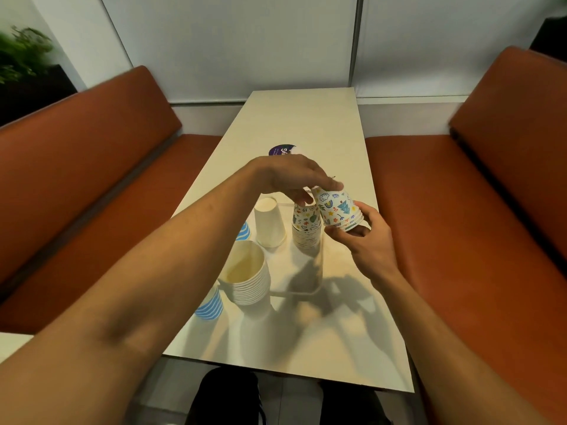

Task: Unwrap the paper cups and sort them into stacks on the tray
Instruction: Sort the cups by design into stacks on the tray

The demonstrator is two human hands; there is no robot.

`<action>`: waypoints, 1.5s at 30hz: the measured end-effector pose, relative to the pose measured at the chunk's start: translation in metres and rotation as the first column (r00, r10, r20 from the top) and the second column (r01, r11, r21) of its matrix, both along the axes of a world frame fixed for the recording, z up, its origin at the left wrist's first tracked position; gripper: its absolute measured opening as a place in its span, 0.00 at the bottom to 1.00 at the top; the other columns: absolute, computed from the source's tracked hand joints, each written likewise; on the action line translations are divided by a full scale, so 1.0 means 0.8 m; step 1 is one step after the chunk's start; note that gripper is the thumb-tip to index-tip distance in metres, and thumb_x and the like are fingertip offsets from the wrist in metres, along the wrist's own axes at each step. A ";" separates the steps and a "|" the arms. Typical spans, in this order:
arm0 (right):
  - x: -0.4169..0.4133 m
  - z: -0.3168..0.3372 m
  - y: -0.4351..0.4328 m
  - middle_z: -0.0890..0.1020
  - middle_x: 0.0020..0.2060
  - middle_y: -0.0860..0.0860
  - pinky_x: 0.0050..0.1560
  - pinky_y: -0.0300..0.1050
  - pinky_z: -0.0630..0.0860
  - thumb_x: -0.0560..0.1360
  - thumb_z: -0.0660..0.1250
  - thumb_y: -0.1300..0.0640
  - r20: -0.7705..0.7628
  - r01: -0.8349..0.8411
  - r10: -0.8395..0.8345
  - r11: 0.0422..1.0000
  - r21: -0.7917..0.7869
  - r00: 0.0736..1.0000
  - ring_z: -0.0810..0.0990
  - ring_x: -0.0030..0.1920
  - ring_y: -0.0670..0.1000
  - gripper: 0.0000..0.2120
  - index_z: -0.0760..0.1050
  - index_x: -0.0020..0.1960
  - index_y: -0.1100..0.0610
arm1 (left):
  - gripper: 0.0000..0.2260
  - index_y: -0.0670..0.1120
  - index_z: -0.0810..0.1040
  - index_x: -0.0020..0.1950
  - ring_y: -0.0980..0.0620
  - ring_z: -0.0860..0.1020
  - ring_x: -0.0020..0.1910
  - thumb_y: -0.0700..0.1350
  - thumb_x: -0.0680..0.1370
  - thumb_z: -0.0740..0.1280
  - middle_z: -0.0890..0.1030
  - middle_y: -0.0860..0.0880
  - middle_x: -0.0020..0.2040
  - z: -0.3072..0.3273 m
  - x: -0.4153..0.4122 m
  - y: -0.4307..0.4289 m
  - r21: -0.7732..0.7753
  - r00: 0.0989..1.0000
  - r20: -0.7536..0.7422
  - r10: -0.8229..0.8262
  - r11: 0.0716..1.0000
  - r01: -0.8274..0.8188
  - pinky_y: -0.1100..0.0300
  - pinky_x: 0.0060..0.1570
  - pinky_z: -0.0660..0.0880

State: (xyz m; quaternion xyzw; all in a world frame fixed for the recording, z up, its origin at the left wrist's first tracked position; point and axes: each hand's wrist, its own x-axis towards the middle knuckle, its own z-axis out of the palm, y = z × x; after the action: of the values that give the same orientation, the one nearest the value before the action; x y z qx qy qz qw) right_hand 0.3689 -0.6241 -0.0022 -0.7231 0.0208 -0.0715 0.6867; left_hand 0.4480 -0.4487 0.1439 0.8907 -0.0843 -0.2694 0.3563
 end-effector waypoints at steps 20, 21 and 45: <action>-0.002 -0.017 -0.022 0.84 0.58 0.50 0.41 0.34 0.80 0.67 0.84 0.55 -0.047 0.180 -0.184 0.980 -0.087 0.982 0.84 0.49 0.42 0.39 0.72 0.74 0.55 | 0.26 0.46 0.78 0.65 0.48 0.78 0.50 0.61 0.75 0.75 0.81 0.47 0.60 -0.005 0.018 0.020 0.222 0.859 0.503 0.097 0.946 -0.237 0.56 0.45 0.72; -0.002 -0.017 -0.022 0.84 0.58 0.50 0.42 0.36 0.80 0.67 0.84 0.55 -0.050 0.180 -0.185 0.980 -0.088 0.981 0.85 0.49 0.43 0.40 0.72 0.74 0.55 | 0.26 0.46 0.77 0.65 0.48 0.77 0.52 0.60 0.75 0.75 0.80 0.47 0.61 -0.010 0.017 0.018 0.247 0.867 0.493 0.075 0.943 -0.223 0.56 0.46 0.72; 0.011 0.002 -0.010 0.85 0.59 0.49 0.59 0.51 0.84 0.66 0.84 0.57 -0.040 -0.053 0.052 0.998 -0.032 0.998 0.86 0.56 0.48 0.40 0.73 0.75 0.56 | 0.30 0.45 0.77 0.71 0.47 0.83 0.54 0.67 0.81 0.60 0.82 0.49 0.62 -0.021 0.001 -0.002 0.054 0.982 0.186 0.041 0.997 -0.052 0.56 0.42 0.76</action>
State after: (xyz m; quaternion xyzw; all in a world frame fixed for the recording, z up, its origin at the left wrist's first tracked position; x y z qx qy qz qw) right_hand 0.3773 -0.6320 -0.0007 -0.7360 0.0140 -0.0395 0.6757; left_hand 0.4490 -0.4503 0.1274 0.9236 -0.0883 -0.1794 0.3270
